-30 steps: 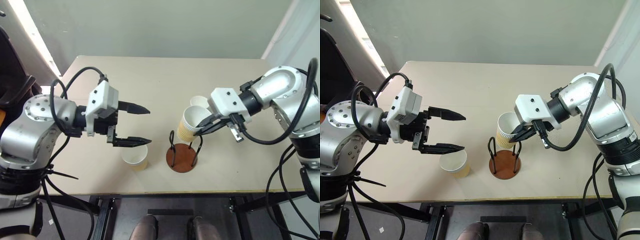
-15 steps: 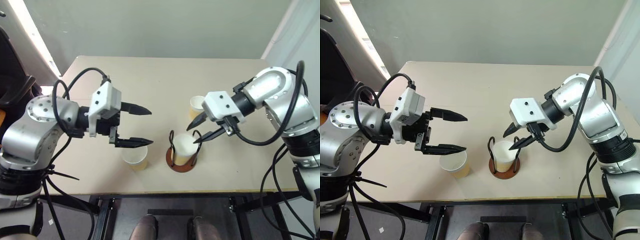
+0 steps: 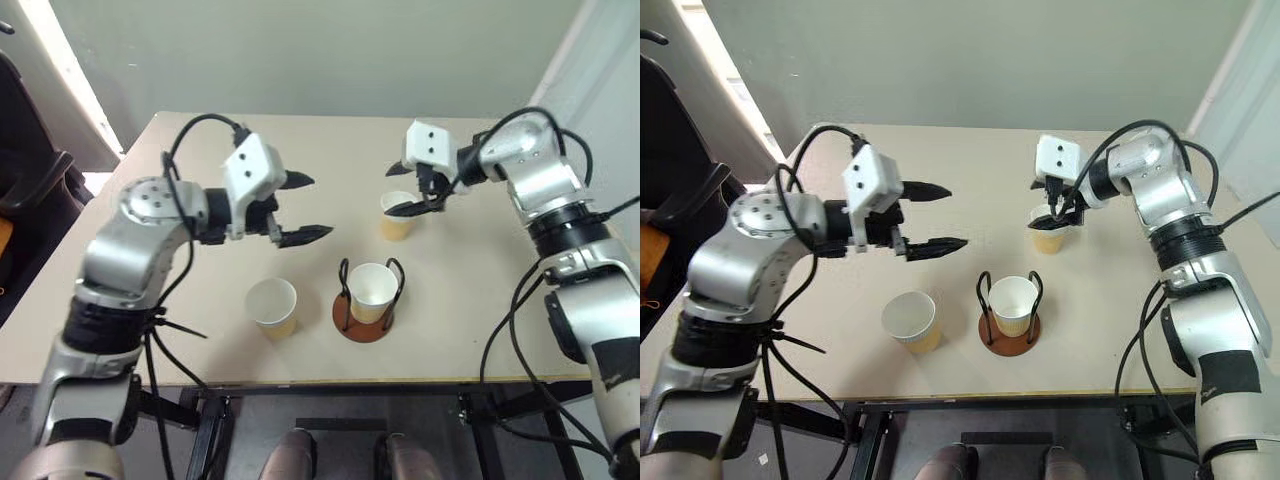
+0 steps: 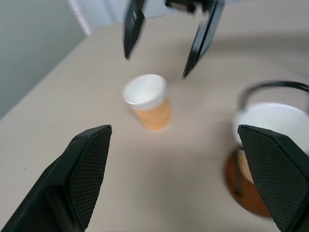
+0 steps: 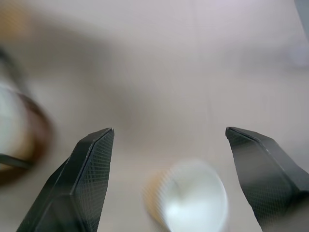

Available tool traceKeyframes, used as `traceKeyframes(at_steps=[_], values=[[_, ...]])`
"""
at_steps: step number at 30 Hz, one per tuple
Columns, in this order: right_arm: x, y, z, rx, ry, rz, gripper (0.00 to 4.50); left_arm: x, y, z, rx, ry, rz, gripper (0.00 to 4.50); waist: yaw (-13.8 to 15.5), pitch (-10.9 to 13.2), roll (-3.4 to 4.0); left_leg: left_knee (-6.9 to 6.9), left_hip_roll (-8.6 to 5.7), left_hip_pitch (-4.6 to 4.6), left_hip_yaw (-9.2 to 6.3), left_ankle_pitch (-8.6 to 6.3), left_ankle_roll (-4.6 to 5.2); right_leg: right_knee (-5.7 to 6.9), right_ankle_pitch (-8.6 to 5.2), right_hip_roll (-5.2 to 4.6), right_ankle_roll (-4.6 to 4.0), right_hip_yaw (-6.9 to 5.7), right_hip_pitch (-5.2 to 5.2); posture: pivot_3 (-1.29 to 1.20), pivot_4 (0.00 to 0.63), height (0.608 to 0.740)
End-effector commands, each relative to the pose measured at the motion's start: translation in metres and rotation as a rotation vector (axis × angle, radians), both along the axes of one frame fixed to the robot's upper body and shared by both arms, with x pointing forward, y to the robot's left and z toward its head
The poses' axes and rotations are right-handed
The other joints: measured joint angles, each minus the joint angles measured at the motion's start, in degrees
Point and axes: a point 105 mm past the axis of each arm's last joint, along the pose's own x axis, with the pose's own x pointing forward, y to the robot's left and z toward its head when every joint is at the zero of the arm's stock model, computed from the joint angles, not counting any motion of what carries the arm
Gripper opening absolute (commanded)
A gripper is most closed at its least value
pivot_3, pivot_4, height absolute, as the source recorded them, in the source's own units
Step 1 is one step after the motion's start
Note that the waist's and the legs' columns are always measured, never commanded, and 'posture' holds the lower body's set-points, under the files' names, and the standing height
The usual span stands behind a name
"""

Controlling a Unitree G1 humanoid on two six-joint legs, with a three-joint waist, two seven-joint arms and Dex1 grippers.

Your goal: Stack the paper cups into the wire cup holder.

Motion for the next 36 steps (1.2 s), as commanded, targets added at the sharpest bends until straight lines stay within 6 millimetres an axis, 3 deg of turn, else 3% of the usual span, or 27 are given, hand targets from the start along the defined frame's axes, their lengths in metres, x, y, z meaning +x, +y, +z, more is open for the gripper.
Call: traceKeyframes(at_steps=[1,3,8,9,12,20,24,30,33,36], values=[[0.015,-0.006,-0.002,-0.043,-0.057,-0.052,3.81,0.012,-0.003,0.000,0.001,-0.024,0.066,4.50,0.0,0.0,0.02,-0.05,0.01,-0.05,0.01,-0.01,-0.03,0.00,0.03,0.01,0.05,0.00,-0.08,0.00,0.150,0.740],[0.019,-0.009,-0.015,-0.054,-0.025,-0.087,3.81,0.014,-0.006,-0.009,0.009,0.001,0.068,4.50,0.0,0.0,0.02,-0.17,0.04,-0.10,0.03,-0.03,-0.11,0.01,0.30,0.01,0.52,-0.03,-0.21,0.00,0.150,0.740],[0.024,-0.009,-0.033,-0.065,0.013,-0.124,3.81,0.011,-0.008,-0.014,0.019,0.014,0.061,4.50,0.2,0.0,0.03,-0.41,0.10,-0.24,0.12,0.09,-0.72,-0.03,0.32,0.04,0.57,-0.05,-0.49,0.00,0.150,0.740],[0.025,-0.009,-0.036,-0.069,0.013,-0.134,3.65,0.010,-0.007,-0.017,0.027,0.020,0.064,4.50,0.2,0.0,0.03,-0.43,0.11,-0.24,0.13,0.14,-0.84,-0.04,0.32,0.05,0.57,-0.05,-0.49,0.00,0.150,0.740],[0.026,-0.007,-0.043,-0.078,0.011,-0.136,2.90,0.006,-0.004,-0.021,0.040,0.039,0.063,4.50,0.1,0.0,0.03,-0.49,0.11,-0.24,0.16,0.09,-0.88,-0.03,0.31,0.05,0.57,-0.04,-0.49,0.00,0.150,0.740],[0.029,0.000,-0.045,-0.100,-0.018,-0.136,0.03,0.004,-0.001,-0.021,0.043,0.034,0.070,4.50,0.2,0.0,0.04,-0.42,0.11,-0.27,0.16,-0.12,-0.54,-0.06,0.30,0.03,0.55,-0.05,-0.51,0.00,0.150,0.740],[0.024,-0.002,-0.032,-0.097,-0.009,-0.093,0.03,0.002,0.000,-0.019,0.047,0.025,0.055,4.50,0.2,0.0,0.04,-0.41,0.11,-0.26,0.16,-0.11,-0.43,-0.01,0.31,0.04,0.55,-0.05,-0.51,0.00,0.150,0.740],[-0.018,-0.003,0.032,-0.045,0.036,0.198,0.03,-0.031,0.011,-0.008,0.051,0.069,-0.118,4.50,0.1,0.0,0.06,-0.44,0.12,-0.37,0.16,-0.03,-0.56,0.01,0.29,0.10,0.53,-0.09,-0.60,0.00,0.150,0.740],[-0.070,0.011,0.069,0.075,0.051,0.406,0.03,-0.052,0.022,-0.005,0.062,0.129,-0.212,4.50,0.0,0.0,0.06,-0.55,0.18,-0.47,0.19,0.22,-1.06,-0.01,0.27,0.21,0.50,-0.10,-0.62,0.00,0.150,0.740],[-0.117,0.020,0.074,0.078,0.114,0.559,0.03,-0.066,0.030,-0.008,0.092,0.185,-0.272,4.50,0.1,0.0,0.06,-0.51,0.28,-0.63,0.20,0.26,-1.13,-0.06,0.13,0.39,0.41,-0.10,-0.61,0.00,0.150,0.740]])
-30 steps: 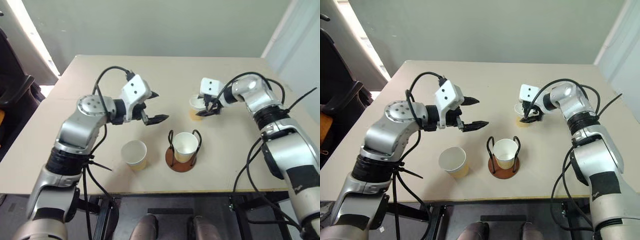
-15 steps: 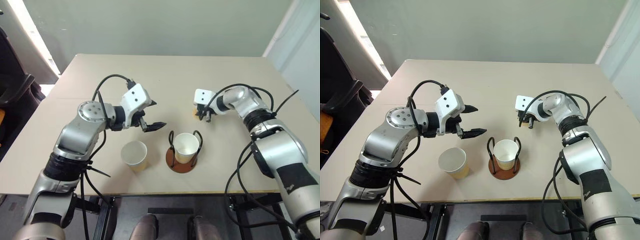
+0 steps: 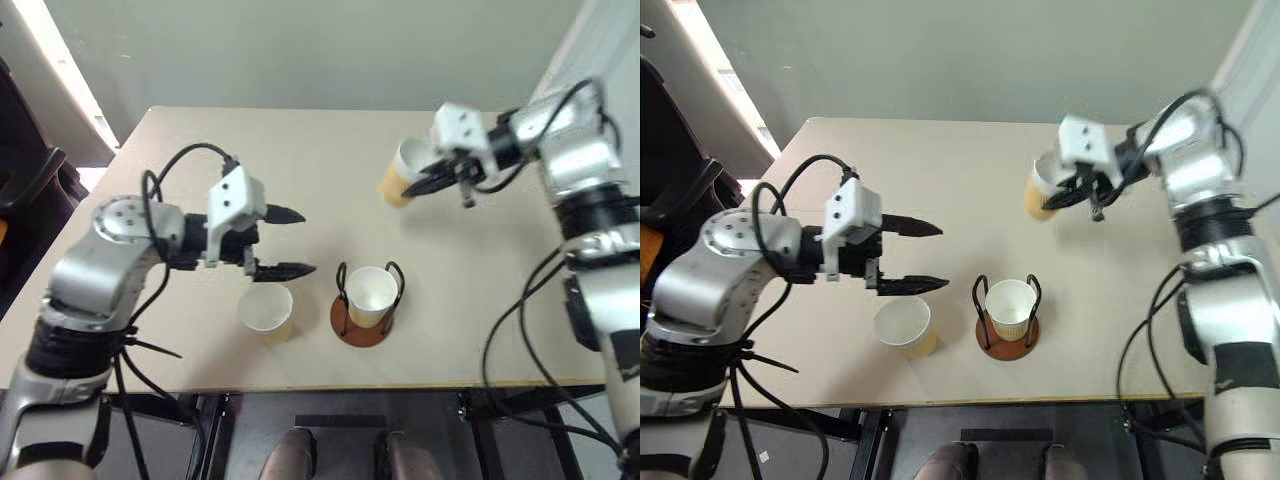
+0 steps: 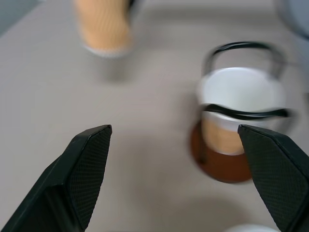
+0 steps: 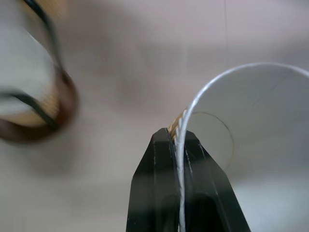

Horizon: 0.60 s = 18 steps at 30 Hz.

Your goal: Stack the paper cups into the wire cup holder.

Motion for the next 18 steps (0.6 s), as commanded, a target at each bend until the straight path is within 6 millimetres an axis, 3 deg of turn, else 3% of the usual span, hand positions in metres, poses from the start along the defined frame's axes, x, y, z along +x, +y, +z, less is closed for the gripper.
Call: traceKeyframes(at_steps=[1,7,11,18], values=[[-0.053,0.021,0.009,-0.006,0.058,0.213,0.03,-0.017,0.004,0.009,0.008,0.008,-0.080,4.50,0.0,0.0,-0.03,0.09,0.04,0.05,0.01,0.01,-0.02,0.01,-0.08,0.05,-0.05,0.03,0.03,0.00,0.150,0.740],[-0.080,0.030,-0.016,-0.142,0.082,0.306,0.03,-0.018,0.008,0.003,0.043,0.032,-0.078,4.50,-0.2,0.0,-0.07,0.02,0.21,0.31,0.00,-0.03,0.04,0.08,-0.51,0.09,-0.68,0.07,0.08,0.00,0.150,0.740],[-0.077,0.032,-0.034,-0.221,0.072,0.310,0.03,-0.017,0.005,-0.001,0.051,0.034,-0.076,4.50,-0.5,0.0,-0.07,-0.01,0.34,0.54,0.00,-0.10,0.53,0.36,-0.42,0.13,-0.80,0.06,0.09,0.00,0.150,0.740],[-0.064,0.037,-0.043,-0.259,0.038,0.301,0.03,-0.016,0.003,-0.003,0.055,0.032,-0.061,4.50,-0.7,0.0,-0.07,-0.01,0.40,0.66,-0.01,0.27,0.56,0.58,-0.26,0.21,-1.07,0.06,0.07,0.00,0.150,0.740]])
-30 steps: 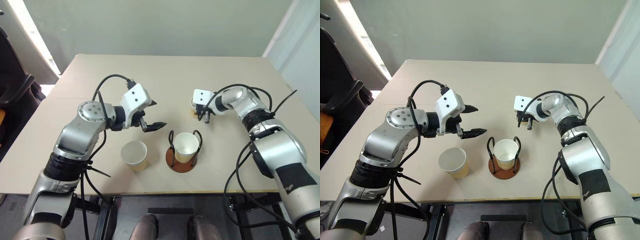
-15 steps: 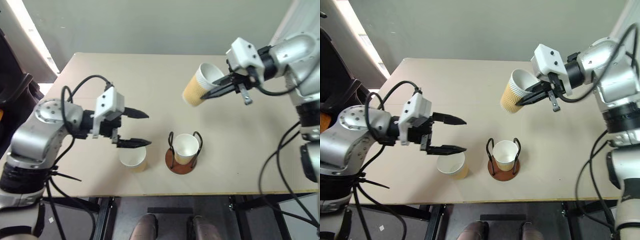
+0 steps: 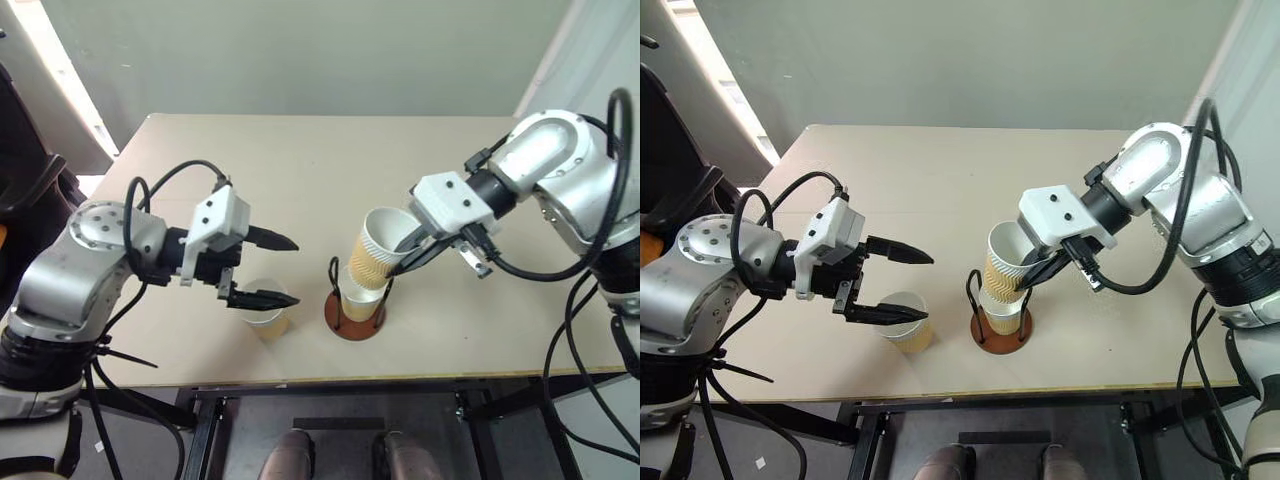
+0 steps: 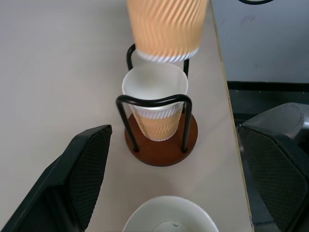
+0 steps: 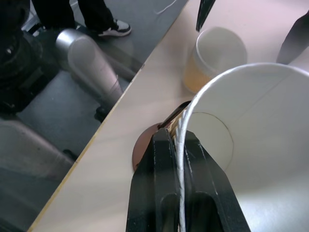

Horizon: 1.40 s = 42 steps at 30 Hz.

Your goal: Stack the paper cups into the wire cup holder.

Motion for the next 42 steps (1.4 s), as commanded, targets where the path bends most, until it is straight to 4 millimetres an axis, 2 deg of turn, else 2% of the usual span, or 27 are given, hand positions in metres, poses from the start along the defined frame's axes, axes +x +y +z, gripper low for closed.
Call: traceKeyframes(at_steps=[1,17,21,29,32,37,42], values=[[0.005,0.001,0.004,-0.010,-0.053,0.007,0.03,-0.003,-0.002,0.006,0.006,-0.040,0.000,4.50,0.0,0.0,0.00,0.01,0.01,0.00,-0.01,0.00,0.00,0.01,0.01,0.02,-0.01,0.00,0.00,0.00,0.150,0.740],[0.012,0.006,-0.007,-0.073,-0.113,0.042,0.03,-0.005,0.000,0.003,0.010,-0.044,0.029,4.50,0.0,0.0,0.00,-0.15,0.03,-0.03,-0.01,-0.06,-0.04,-0.01,0.01,0.03,-0.02,-0.02,-0.07,0.00,0.150,0.740],[0.013,0.005,-0.006,-0.077,-0.118,0.042,0.90,-0.005,0.001,0.003,0.009,-0.044,0.032,4.50,0.0,0.0,0.00,-0.14,0.03,-0.02,-0.01,-0.05,-0.04,0.00,0.01,0.03,-0.02,-0.02,-0.07,0.00,0.150,0.740],[0.013,0.005,0.001,-0.065,-0.122,0.040,3.67,-0.004,0.003,0.003,0.016,-0.049,0.035,4.50,0.0,0.0,0.00,-0.17,0.03,-0.03,-0.01,-0.06,-0.05,-0.01,0.01,0.04,-0.03,-0.02,-0.07,0.00,0.150,0.740],[0.014,0.006,0.005,-0.042,-0.129,0.037,4.47,-0.002,0.005,0.003,0.033,-0.055,0.035,4.50,0.0,0.0,0.00,-0.17,0.03,-0.02,-0.01,-0.06,-0.05,-0.01,0.01,0.03,-0.03,-0.02,-0.07,0.00,0.150,0.740],[0.013,0.004,0.010,0.014,-0.099,0.009,4.47,-0.006,0.014,-0.005,0.135,-0.042,0.009,4.50,0.0,0.0,0.00,-0.17,0.03,-0.03,-0.02,-0.06,-0.05,-0.01,0.00,0.04,-0.04,-0.02,-0.08,0.00,0.150,0.740],[0.012,0.006,0.015,0.255,0.089,-0.131,4.47,-0.019,0.032,-0.012,0.323,-0.020,-0.065,4.50,0.0,0.0,-0.05,-0.26,0.05,-0.03,-0.02,-0.08,-0.08,-0.04,-0.06,0.09,-0.13,0.00,-0.10,0.00,0.150,0.740]])
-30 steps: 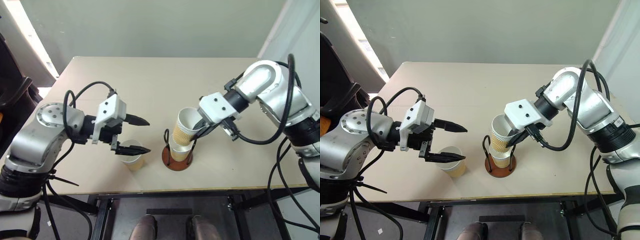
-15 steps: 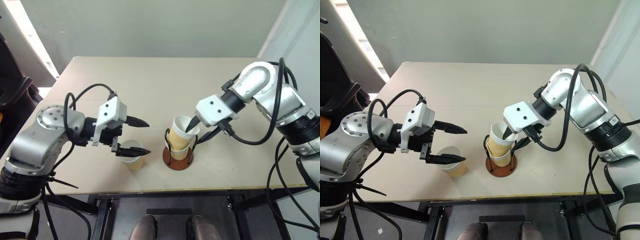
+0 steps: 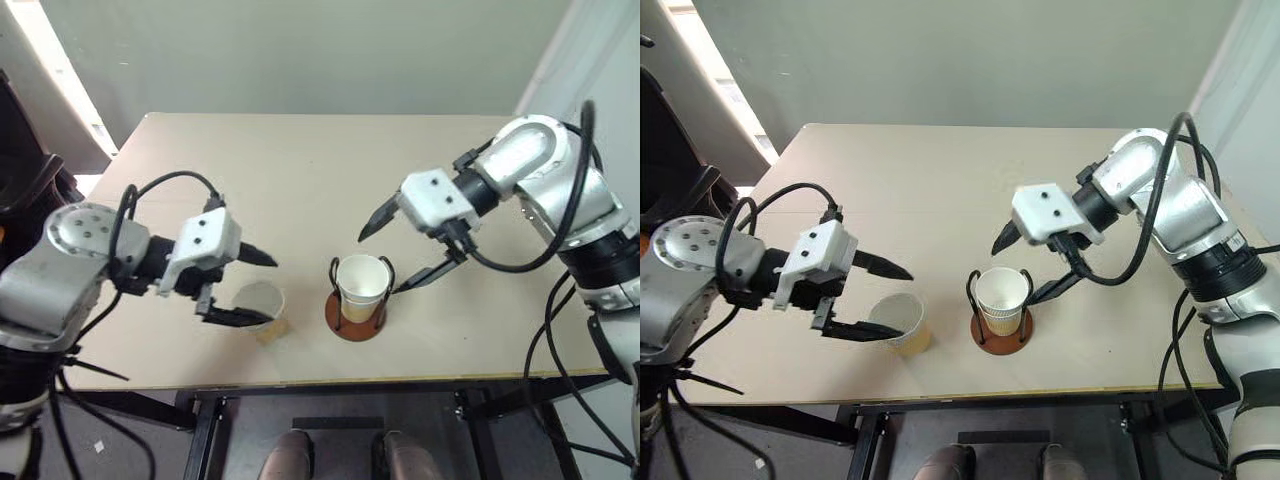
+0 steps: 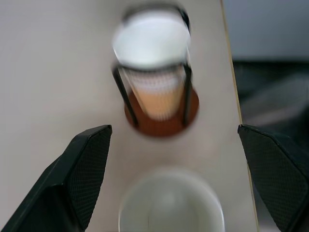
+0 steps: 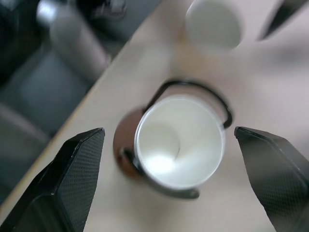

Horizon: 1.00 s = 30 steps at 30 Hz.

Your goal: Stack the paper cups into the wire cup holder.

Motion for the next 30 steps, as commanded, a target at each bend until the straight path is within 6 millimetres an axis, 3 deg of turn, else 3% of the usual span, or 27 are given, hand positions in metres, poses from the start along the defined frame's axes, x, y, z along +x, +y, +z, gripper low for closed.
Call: traceKeyframes(at_steps=[1,5,8,14,17,21,30], values=[[-0.007,0.002,0.013,0.182,0.108,-0.078,4.47,-0.008,0.006,0.002,0.100,-0.013,-0.076,4.50,0.1,0.0,-0.03,0.00,0.01,0.00,-0.01,0.00,0.00,0.00,0.00,0.01,0.00,-0.01,0.00,0.00,0.150,0.740],[-0.031,-0.013,-0.002,0.236,0.329,-0.133,4.47,-0.016,0.007,-0.001,0.156,0.014,-0.159,4.50,0.2,0.0,-0.04,0.00,0.01,-0.06,0.00,-0.01,-0.02,-0.07,-0.01,0.01,-0.01,0.00,0.00,0.00,0.150,0.740],[-0.034,-0.019,-0.013,0.272,0.347,-0.229,4.47,-0.017,0.007,-0.011,0.203,0.033,-0.196,4.50,0.2,0.0,-0.05,0.01,0.00,-0.11,0.02,-0.02,-0.03,-0.18,0.00,0.01,0.00,0.02,0.01,0.00,0.150,0.740],[-0.036,-0.026,-0.013,0.318,0.338,-0.341,4.47,0.003,0.008,-0.035,0.307,-0.014,-0.175,4.50,-0.1,0.0,-0.05,0.01,0.05,0.00,0.01,0.01,-0.05,-0.08,0.02,0.02,0.04,0.01,0.02,0.00,0.150,0.740],[-0.037,-0.032,-0.014,0.320,0.327,-0.386,4.47,0.003,0.003,-0.044,0.322,-0.006,-0.223,4.50,-0.1,0.0,-0.06,0.04,0.05,-0.01,-0.01,0.03,-0.04,-0.05,0.02,0.03,0.04,0.01,0.02,0.00,0.150,0.740],[-0.038,-0.039,-0.012,0.325,0.306,-0.432,4.50,0.009,-0.004,-0.050,0.318,-0.046,-0.244,3.60,0.0,0.0,-0.06,0.05,0.03,-0.08,0.00,0.02,-0.03,-0.14,0.05,0.02,0.09,0.01,0.02,0.00,0.150,0.740],[-0.048,-0.048,-0.009,0.296,0.282,-0.452,4.50,0.011,0.002,-0.049,0.332,-0.053,-0.252,0.43,0.0,0.0,-0.06,0.03,0.05,-0.09,0.00,0.01,-0.02,-0.19,0.15,0.05,0.35,0.01,0.02,0.00,0.150,0.740]])
